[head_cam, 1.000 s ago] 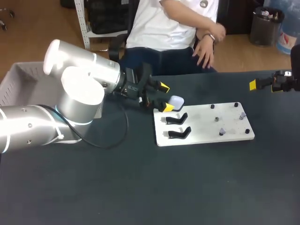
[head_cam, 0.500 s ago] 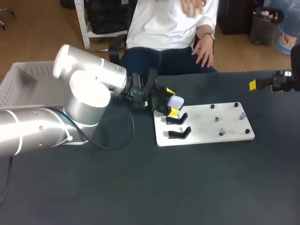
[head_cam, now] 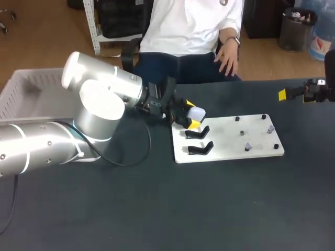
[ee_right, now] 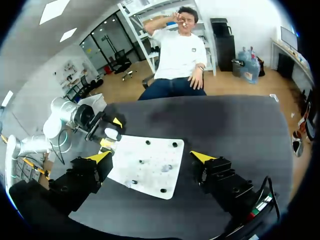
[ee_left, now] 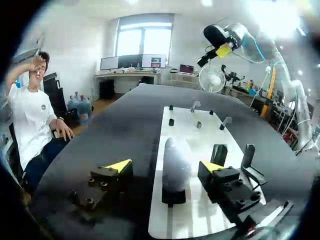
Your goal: Pick up each earbud case from the left stands, insert the matching earbuds, close the lid, and place the case in the box.
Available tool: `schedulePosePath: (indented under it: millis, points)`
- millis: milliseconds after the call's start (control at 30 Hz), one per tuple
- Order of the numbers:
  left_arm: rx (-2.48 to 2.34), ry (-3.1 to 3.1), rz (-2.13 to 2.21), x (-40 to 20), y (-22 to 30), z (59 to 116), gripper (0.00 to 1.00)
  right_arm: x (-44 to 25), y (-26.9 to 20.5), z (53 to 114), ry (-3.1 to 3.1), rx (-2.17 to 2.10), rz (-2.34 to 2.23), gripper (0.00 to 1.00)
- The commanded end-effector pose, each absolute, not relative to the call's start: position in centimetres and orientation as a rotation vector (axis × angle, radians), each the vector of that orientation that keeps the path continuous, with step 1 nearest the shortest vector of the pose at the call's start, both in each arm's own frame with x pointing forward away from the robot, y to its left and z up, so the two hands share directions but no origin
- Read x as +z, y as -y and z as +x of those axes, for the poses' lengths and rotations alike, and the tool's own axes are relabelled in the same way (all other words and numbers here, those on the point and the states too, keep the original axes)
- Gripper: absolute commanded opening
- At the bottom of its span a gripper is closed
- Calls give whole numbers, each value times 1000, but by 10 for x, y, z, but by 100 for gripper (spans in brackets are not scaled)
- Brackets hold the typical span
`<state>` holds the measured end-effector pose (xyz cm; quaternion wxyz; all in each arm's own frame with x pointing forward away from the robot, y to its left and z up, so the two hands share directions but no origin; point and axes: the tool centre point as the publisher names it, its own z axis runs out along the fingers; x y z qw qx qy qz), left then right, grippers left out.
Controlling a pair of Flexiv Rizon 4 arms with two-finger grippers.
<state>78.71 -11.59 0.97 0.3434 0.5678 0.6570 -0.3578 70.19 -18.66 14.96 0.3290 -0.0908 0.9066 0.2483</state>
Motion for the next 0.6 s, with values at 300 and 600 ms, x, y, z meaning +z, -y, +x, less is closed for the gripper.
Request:
schedulePosePath:
  millis: [300, 600]
  points:
    - [-941, -1714, 1478, 7, 117, 790, 68, 150, 186, 702, -2373, 647, -237, 100]
    - [-948, -1717, 1479, 5, 118, 790, 49, 150, 186, 702, -2373, 647, -237, 100]
